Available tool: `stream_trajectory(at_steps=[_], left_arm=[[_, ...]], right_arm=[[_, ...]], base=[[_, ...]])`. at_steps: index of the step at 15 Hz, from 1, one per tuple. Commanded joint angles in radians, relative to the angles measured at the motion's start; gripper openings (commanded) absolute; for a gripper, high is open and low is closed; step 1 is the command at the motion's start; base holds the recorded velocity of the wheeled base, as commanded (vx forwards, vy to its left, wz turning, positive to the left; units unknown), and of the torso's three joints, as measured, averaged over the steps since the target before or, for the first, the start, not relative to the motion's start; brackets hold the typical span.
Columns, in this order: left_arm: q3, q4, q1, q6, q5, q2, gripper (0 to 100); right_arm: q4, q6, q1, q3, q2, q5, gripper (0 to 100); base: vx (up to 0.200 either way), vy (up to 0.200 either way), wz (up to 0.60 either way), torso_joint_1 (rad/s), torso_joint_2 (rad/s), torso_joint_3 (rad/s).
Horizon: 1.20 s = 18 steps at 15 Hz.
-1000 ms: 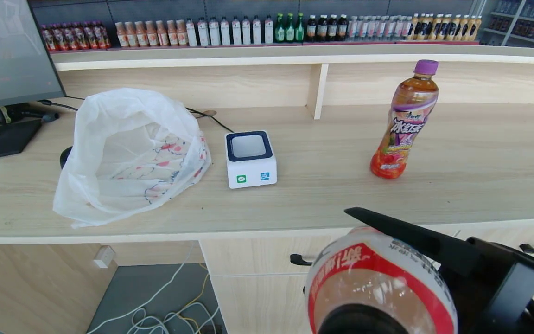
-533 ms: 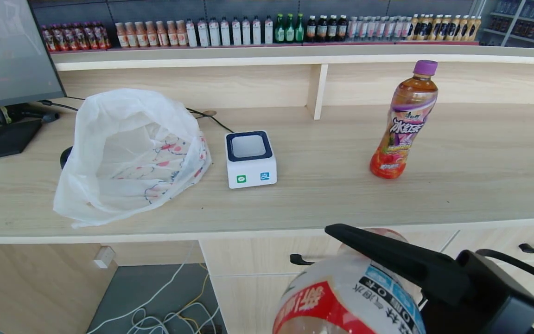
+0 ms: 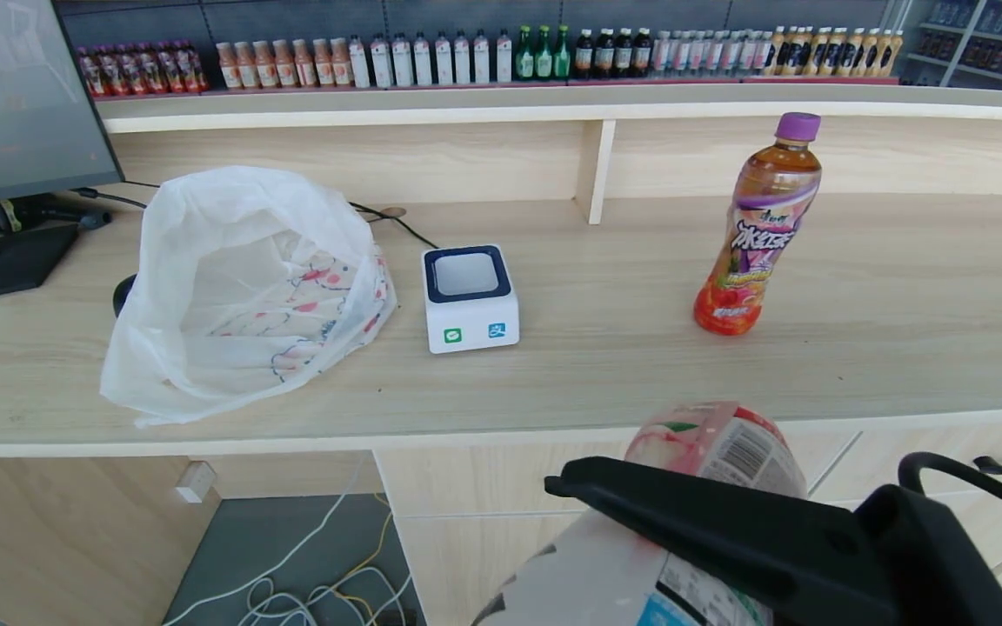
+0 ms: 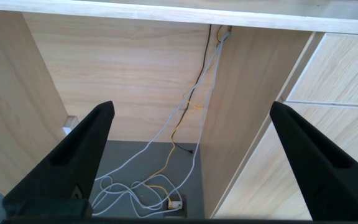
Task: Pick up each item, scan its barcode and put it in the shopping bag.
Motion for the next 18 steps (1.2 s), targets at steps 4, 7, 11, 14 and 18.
stream_trajectory(at_steps=[4, 7, 11, 14, 18], left_arm=[[0.000, 0.000, 0.000, 0.000, 0.001, 0.000, 100], [0.000, 0.000, 0.000, 0.000, 0.001, 0.000, 100], [0.000, 0.000, 0.000, 0.000, 0.001, 0.000, 100], [0.000, 0.000, 0.000, 0.000, 0.001, 0.000, 100], [0.000, 0.000, 0.000, 0.000, 0.001, 0.000, 100]], right_arm=[[0.191, -0.031, -0.003, -0.089, -0.016, 0.040, 0], [0.193, -0.086, -0.003, -0.092, -0.021, 0.038, 0], [0.196, -0.093, -0.004, -0.091, -0.027, 0.040, 0], [0.197, -0.125, -0.006, -0.092, -0.028, 0.040, 0], [0.229, -0.128, -0.006, -0.102, -0.038, 0.038, 0]], base=[[0.000, 0.000, 0.00, 0.000, 0.00, 0.000], [0.000, 0.000, 0.00, 0.000, 0.00, 0.000], [0.000, 0.000, 0.00, 0.000, 0.00, 0.000], [0.000, 0.000, 0.00, 0.000, 0.00, 0.000], [0.000, 0.000, 0.00, 0.000, 0.00, 0.000]])
